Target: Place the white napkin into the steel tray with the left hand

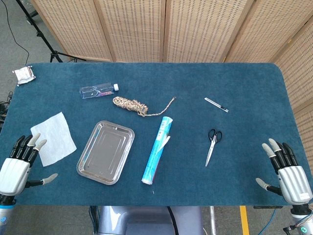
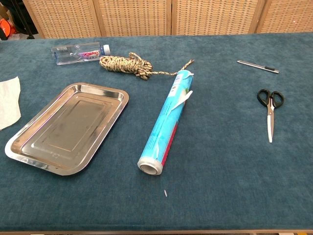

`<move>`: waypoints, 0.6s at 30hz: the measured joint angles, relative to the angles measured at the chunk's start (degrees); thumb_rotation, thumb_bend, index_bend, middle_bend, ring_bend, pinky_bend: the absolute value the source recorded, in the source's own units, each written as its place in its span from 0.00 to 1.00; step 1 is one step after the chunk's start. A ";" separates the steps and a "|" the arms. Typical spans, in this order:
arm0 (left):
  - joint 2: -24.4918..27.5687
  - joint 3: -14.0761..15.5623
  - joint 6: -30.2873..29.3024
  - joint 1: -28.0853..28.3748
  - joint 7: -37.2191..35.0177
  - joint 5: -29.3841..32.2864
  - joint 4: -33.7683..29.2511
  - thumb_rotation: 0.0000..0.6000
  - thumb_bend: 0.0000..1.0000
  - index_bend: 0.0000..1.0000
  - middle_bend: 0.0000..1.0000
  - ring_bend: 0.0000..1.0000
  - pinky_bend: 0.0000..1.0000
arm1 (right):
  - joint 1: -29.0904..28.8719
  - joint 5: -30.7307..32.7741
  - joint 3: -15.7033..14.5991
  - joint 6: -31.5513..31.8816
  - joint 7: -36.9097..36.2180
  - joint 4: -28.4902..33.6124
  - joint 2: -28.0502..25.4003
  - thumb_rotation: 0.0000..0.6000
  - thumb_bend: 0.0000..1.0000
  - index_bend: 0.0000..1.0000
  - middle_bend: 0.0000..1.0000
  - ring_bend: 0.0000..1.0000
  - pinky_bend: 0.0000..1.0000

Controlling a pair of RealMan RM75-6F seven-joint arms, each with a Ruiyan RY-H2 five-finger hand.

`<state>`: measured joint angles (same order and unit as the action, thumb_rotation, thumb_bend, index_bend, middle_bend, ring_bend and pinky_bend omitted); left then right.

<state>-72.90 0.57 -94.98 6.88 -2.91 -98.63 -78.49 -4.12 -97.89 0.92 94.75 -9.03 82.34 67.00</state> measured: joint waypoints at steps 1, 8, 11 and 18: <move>0.00 -0.02 0.01 0.01 -0.03 0.03 0.01 0.50 0.00 0.12 0.00 0.00 0.00 | 0.00 0.01 0.00 0.00 -0.01 0.00 0.01 1.00 0.00 0.00 0.00 0.00 0.00; 0.05 0.01 0.20 -0.01 -0.05 0.15 -0.03 0.50 0.00 0.12 0.00 0.00 0.00 | 0.04 0.02 -0.05 0.02 -0.17 -0.06 -0.05 1.00 0.00 0.00 0.00 0.00 0.00; 0.07 0.02 -0.02 -0.02 -0.13 -0.07 -0.02 0.50 0.00 0.12 0.00 0.00 0.00 | 0.04 -0.07 0.00 0.20 -0.32 0.00 -0.08 1.00 0.00 0.00 0.00 0.00 0.00; 0.06 -0.01 0.86 0.36 -0.58 0.25 0.33 0.49 0.00 0.12 0.00 0.00 0.00 | -0.29 0.44 0.14 -0.78 0.46 0.35 0.02 1.00 0.00 0.00 0.00 0.00 0.00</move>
<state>-72.84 0.56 -94.12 7.24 -3.49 -98.38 -78.16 -4.41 -97.45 1.06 93.97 -8.57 82.69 67.02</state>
